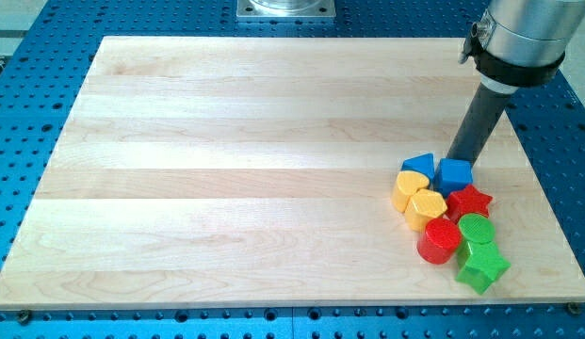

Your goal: Move the green star to the left of the group of blocks

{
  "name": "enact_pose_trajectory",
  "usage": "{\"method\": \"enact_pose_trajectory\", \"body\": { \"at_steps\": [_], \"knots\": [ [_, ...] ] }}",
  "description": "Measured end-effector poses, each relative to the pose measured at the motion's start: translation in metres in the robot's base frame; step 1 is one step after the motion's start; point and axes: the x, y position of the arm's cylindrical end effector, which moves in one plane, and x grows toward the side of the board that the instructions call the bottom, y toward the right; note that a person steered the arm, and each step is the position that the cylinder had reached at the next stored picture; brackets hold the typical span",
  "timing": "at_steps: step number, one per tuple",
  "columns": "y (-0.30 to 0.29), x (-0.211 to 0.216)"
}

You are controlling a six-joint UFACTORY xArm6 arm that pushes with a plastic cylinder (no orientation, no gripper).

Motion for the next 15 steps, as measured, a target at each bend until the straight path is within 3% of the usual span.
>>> {"method": "enact_pose_trajectory", "body": {
  "at_steps": [2, 3, 5, 7, 8, 11, 12, 13, 14, 15],
  "knots": [
    [0.010, -0.011],
    [0.092, -0.006],
    [0.122, 0.151],
    [0.025, 0.162],
    [-0.014, 0.149],
    [-0.036, 0.163],
    [-0.067, 0.163],
    [-0.159, 0.157],
    [-0.201, 0.132],
    [-0.204, 0.157]
  ]
}}
